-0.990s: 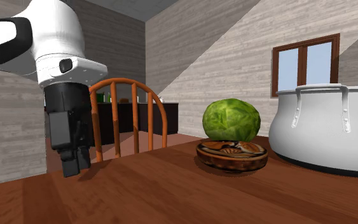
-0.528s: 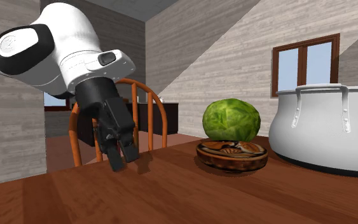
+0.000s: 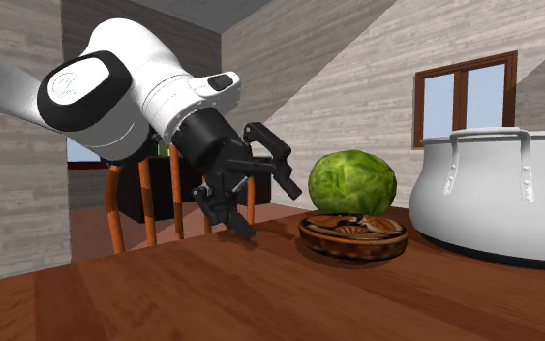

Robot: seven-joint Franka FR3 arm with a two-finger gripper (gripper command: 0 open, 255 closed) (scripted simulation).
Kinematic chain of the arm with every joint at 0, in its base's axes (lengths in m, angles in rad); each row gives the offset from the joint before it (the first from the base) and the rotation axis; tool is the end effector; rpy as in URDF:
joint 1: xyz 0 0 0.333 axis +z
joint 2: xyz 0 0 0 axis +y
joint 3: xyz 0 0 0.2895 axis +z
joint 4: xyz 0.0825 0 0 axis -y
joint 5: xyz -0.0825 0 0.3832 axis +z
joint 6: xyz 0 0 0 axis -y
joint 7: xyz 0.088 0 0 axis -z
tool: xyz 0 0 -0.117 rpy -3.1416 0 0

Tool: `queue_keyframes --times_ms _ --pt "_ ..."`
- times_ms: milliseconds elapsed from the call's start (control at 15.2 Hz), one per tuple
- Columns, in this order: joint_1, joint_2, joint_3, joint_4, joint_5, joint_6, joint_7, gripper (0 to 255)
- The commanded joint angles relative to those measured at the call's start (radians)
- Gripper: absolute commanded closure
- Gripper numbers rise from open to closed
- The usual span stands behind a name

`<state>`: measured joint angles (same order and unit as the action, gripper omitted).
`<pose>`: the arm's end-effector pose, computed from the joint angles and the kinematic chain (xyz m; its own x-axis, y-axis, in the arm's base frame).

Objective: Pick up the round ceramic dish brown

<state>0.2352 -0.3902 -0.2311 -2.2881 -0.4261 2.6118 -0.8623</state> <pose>0.5004 -0.0015 0.5500 0.3564 0.9209 0.1580 0.6558 -0.3670 0.6597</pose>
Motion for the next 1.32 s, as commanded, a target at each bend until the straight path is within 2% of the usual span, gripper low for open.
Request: queue_keyframes --times_ms 0,132,198,660,792,858,1254 --pt "0.034 0.033 -0.024 0.022 -0.001 0.081 -0.092 0" --pt "0.075 0.069 -0.048 0.046 0.01 0.153 -0.185 0" --pt "0.08 0.073 -0.052 0.049 0.011 0.161 -0.196 0" --pt "0.047 0.103 -0.043 -0.024 -0.039 0.264 -0.144 0" --pt "0.046 0.103 -0.043 -0.024 -0.039 0.264 -0.144 0" --pt "0.046 0.103 -0.042 -0.024 -0.039 0.264 -0.144 255" --pt "0.047 0.104 -0.043 -0.023 -0.038 0.263 -0.145 255"
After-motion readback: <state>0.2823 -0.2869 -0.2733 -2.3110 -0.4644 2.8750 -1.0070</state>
